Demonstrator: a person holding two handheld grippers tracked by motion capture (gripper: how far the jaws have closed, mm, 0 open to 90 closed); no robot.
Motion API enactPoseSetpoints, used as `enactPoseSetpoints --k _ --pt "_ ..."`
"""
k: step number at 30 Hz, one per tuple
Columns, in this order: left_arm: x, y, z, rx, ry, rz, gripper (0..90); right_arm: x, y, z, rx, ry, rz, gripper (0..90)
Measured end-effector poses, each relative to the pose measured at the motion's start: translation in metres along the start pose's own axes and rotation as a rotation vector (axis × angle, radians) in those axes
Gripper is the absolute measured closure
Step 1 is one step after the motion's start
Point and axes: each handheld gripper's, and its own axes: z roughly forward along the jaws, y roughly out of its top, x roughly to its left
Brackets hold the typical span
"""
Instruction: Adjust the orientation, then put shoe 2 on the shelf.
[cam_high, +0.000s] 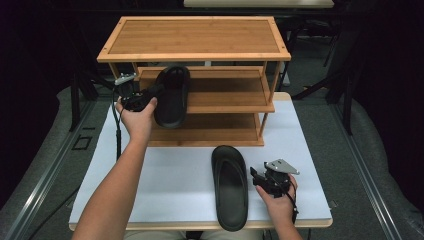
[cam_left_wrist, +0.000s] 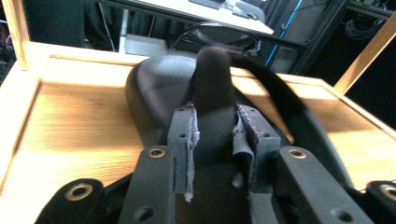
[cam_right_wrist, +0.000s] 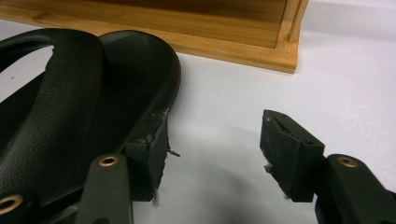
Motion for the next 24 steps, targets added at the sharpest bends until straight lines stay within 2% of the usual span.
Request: enactPoseSetpoints --k 4,5,9,12,14,15,17,19,21,22,24 --pt "-0.001 0.003 -0.009 -0.008 -0.009 0.032 66.9 0.0 0.0 0.0 0.001 -0.005 0.002 41.3" --pt "-0.002 0.003 -0.012 -0.018 -0.018 0.029 66.4 0.0 0.0 0.0 0.0 -0.006 0.0 41.3" --pt "-0.004 0.005 -0.029 -0.044 -0.04 0.049 63.4 0.001 0.001 -0.002 -0.016 -0.01 -0.001 41.3" --pt "-0.003 0.001 -0.045 -0.085 -0.081 0.023 61.6 0.001 0.001 -0.003 -0.014 -0.013 -0.003 41.3" --pt "-0.002 -0.004 -0.056 -0.105 -0.116 0.014 59.4 0.001 0.001 -0.005 -0.015 -0.016 -0.006 41.3" --pt "-0.002 -0.008 -0.06 -0.107 -0.125 0.022 59.1 0.002 0.001 -0.005 -0.038 -0.02 -0.007 41.3" --pt "0.0 -0.016 -0.07 -0.095 -0.138 0.046 58.2 0.003 0.001 -0.008 -0.035 -0.036 -0.014 41.3" --pt "0.005 -0.025 -0.079 -0.083 -0.144 0.058 57.5 0.004 0.001 -0.009 -0.048 -0.028 -0.017 41.4" --pt "0.01 -0.035 -0.088 -0.075 -0.152 0.053 55.9 0.005 0.002 -0.01 -0.043 -0.032 -0.017 41.4" --pt "0.013 -0.04 -0.092 -0.06 -0.153 0.05 55.2 0.006 0.002 -0.01 -0.059 -0.033 -0.019 41.4" --pt "0.019 -0.051 -0.102 -0.051 -0.155 0.059 54.2 0.007 0.002 -0.011 -0.048 -0.033 -0.017 41.4"
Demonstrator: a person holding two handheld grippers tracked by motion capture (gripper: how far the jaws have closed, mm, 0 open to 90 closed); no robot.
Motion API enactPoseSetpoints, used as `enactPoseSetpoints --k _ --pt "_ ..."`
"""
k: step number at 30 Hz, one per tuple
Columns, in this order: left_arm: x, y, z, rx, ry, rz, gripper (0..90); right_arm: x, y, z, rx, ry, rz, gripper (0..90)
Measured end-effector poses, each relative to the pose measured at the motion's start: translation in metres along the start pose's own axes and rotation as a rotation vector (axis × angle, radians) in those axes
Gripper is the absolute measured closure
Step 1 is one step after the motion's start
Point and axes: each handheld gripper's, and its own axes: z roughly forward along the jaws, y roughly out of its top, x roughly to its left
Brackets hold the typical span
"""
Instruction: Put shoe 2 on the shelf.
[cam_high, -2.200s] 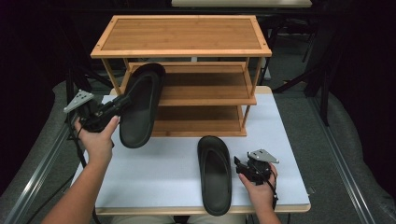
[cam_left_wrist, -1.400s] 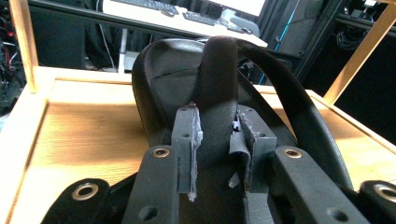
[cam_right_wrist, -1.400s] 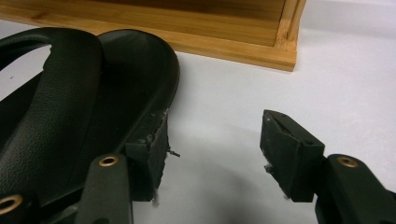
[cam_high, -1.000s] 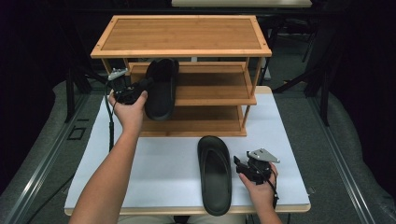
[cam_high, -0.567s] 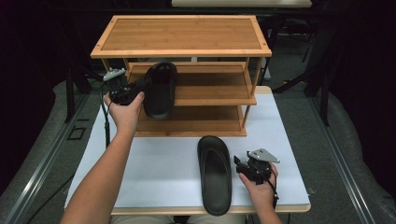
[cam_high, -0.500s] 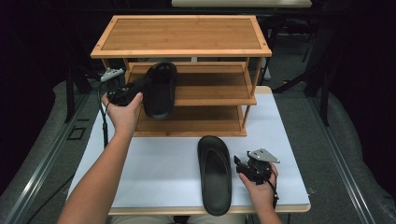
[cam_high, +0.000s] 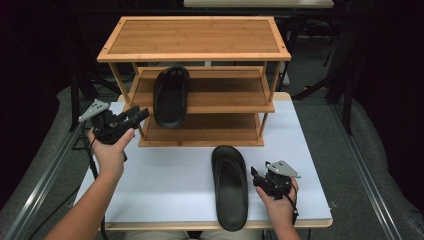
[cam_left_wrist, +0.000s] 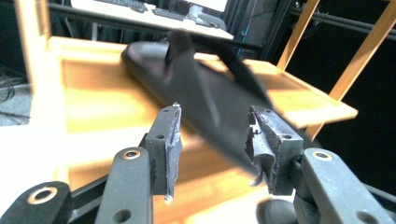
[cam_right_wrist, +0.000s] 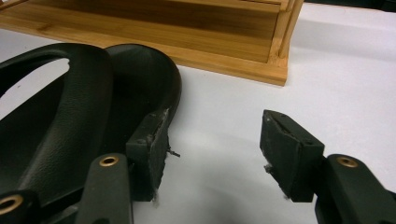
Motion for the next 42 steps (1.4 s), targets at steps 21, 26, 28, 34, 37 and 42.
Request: enactPoseSetpoints --k 21,26,28,34,37,42 --pt "0.028 -0.108 -0.054 0.115 0.05 0.05 48.8 0.024 -0.001 -0.032 -0.035 0.043 -0.008 39.1" --pt "0.03 -0.117 -0.053 0.125 0.072 0.062 48.8 0.029 -0.004 -0.038 -0.04 0.05 -0.004 41.6" --pt "0.03 -0.119 -0.052 0.118 0.068 0.056 48.8 0.03 -0.003 -0.039 -0.051 0.069 -0.007 46.5" --pt "0.028 -0.128 -0.045 0.154 0.045 0.063 48.8 0.042 -0.002 -0.04 -0.013 0.104 -0.014 54.2" --pt "0.026 -0.128 -0.045 0.152 0.035 0.066 48.7 0.048 -0.003 -0.039 0.018 0.116 -0.023 58.8" --pt "0.025 -0.127 -0.048 0.14 0.032 0.057 48.7 0.054 -0.011 -0.038 0.074 0.142 -0.046 66.6"
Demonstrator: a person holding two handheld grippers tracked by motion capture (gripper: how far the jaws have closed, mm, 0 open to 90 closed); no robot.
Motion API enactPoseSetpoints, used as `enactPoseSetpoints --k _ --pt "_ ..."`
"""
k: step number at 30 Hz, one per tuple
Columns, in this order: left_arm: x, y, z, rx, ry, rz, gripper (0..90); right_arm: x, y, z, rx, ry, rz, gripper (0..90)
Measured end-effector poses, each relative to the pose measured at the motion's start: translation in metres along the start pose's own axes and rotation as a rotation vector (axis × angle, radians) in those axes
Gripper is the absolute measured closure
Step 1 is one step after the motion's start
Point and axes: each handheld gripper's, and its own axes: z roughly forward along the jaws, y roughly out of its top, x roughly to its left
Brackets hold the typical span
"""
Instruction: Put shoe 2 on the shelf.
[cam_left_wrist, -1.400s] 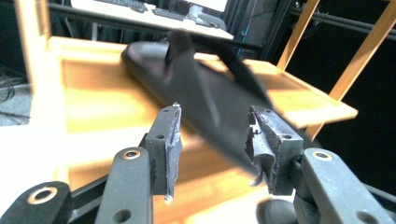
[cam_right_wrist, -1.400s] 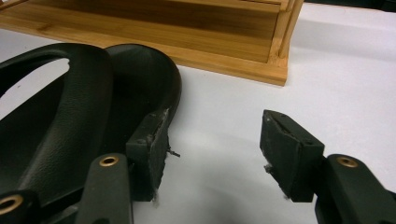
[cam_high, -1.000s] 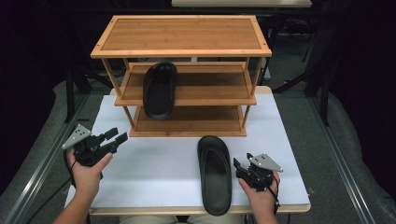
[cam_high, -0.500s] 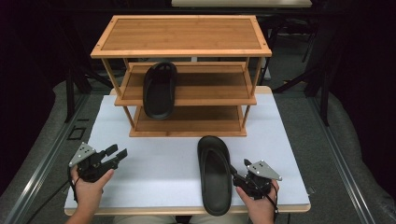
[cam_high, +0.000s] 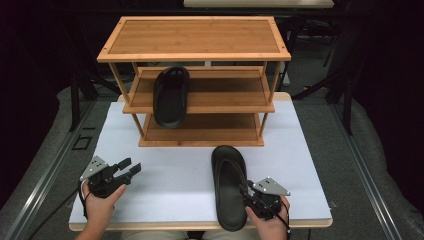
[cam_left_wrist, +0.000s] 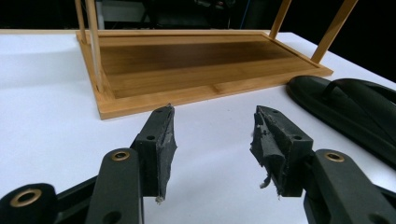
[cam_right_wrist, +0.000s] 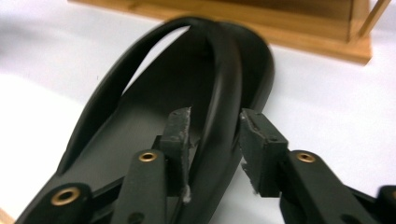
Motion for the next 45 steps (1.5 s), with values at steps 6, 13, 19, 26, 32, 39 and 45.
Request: enactPoseSetpoints --k 6,13,19,26,32,39,45 --pt "0.003 -0.001 0.001 0.012 -0.002 -0.011 48.6 -0.001 0.0 0.003 0.01 -0.011 -0.015 71.7" --pt "0.004 -0.001 0.001 0.014 -0.003 -0.014 48.7 -0.02 0.002 0.007 -0.015 -0.046 -0.012 76.6" --pt "0.004 -0.002 0.002 0.022 -0.005 -0.01 48.6 -0.026 -0.001 0.006 -0.002 -0.036 0.012 69.2" --pt "0.005 -0.002 0.001 0.023 -0.007 -0.017 48.6 -0.023 -0.002 0.002 0.038 -0.034 0.026 73.7" --pt "0.006 -0.002 0.001 0.022 -0.008 -0.021 48.5 -0.022 -0.004 0.002 0.051 -0.048 0.039 74.6" --pt "0.006 -0.003 0.003 0.04 -0.011 -0.023 48.4 -0.02 -0.004 0.002 0.063 -0.065 0.037 75.5" --pt "0.006 -0.003 0.003 0.041 -0.016 -0.024 48.4 -0.02 -0.004 0.003 0.062 -0.07 0.024 75.7"
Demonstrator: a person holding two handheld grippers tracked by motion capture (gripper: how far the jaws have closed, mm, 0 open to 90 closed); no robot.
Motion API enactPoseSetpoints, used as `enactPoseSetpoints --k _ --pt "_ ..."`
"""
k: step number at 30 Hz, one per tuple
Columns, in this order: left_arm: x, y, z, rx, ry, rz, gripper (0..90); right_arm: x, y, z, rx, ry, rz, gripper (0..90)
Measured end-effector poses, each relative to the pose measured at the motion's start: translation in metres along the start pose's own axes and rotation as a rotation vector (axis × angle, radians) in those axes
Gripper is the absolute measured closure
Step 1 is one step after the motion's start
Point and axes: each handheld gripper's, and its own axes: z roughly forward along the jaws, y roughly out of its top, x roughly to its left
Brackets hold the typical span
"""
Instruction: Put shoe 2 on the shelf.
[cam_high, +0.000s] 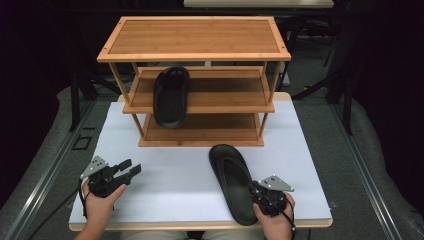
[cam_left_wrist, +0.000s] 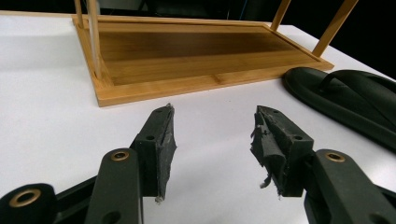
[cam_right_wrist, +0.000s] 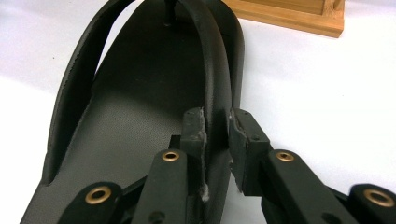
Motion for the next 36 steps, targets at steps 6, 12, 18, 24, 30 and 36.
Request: enactPoseSetpoints --k 6,12,18,24,30,36 --pt "-0.0004 -0.0004 0.0012 0.003 -0.001 0.0 48.4 -0.0014 0.0 0.0007 -0.002 0.006 0.0 76.8" --pt "-0.0006 -0.0006 0.0021 0.009 -0.005 0.001 48.4 -0.0023 0.0008 0.0007 0.003 -0.002 -0.003 78.8" --pt "0.0005 -0.0011 0.0024 0.008 -0.006 -0.003 48.4 -0.005 0.0011 0.0006 -0.006 -0.015 -0.01 81.8" --pt "0.0007 -0.0011 0.0023 0.007 -0.006 -0.004 48.4 -0.0082 0.0014 0.0005 -0.008 -0.021 -0.007 83.1" --pt "0.001 -0.0011 0.0024 0.009 -0.004 -0.005 48.4 -0.0076 0.0019 0.0002 -0.022 -0.016 -0.007 83.5" --pt "0.0014 -0.0008 0.0021 0.007 -0.002 -0.004 48.4 -0.0058 0.0028 -0.0017 -0.029 -0.003 -0.011 83.8"
